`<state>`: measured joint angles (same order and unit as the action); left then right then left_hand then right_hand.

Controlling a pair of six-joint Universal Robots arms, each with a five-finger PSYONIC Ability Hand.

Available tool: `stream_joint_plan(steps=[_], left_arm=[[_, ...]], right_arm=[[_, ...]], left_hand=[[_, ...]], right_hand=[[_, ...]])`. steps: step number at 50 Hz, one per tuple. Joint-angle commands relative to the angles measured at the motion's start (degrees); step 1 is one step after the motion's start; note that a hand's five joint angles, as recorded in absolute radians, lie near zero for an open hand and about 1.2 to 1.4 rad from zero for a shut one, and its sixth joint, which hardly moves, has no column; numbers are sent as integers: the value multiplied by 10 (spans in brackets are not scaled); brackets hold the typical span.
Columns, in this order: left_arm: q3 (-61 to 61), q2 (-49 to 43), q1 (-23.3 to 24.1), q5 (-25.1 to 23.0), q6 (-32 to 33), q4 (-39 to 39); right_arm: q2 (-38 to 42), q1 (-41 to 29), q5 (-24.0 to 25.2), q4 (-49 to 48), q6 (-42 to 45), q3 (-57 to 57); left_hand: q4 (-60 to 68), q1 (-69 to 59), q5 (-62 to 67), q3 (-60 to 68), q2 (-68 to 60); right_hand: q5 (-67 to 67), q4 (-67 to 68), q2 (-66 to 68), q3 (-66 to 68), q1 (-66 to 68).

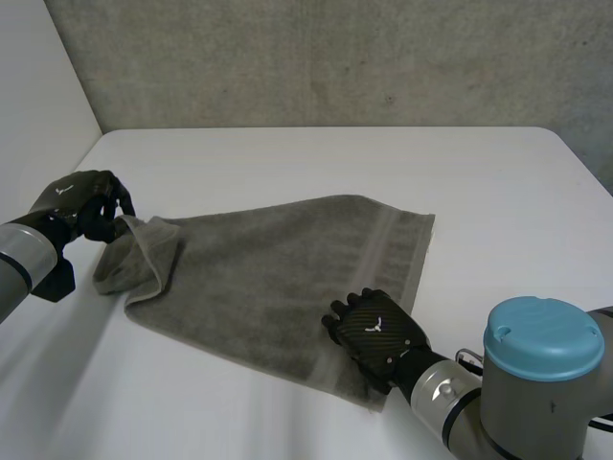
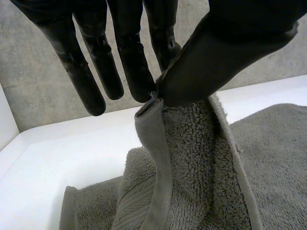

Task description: Fold the towel.

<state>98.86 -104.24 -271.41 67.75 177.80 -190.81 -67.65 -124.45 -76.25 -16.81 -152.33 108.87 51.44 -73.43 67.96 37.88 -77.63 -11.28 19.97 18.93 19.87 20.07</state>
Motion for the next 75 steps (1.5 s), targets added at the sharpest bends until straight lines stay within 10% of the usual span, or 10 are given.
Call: stream_joint_plan(steps=[1,54,75], left_arm=[[0,0,0,0,0,0],[7,0,0,-2,0,-4],[6,0,-1,-2,0,-4]], right_arm=[[-19,2,15,47,2,21],[12,0,7,-10,10,-6],[2,5,-2,1,-1,-40]], left_hand=[[286,-66,20,421,-24],[286,-66,20,421,-24],[286,-66,20,421,-24]], right_hand=[[13,0,11,1,-1],[-60,73,83,74,72],[-587,600,611,601,599]])
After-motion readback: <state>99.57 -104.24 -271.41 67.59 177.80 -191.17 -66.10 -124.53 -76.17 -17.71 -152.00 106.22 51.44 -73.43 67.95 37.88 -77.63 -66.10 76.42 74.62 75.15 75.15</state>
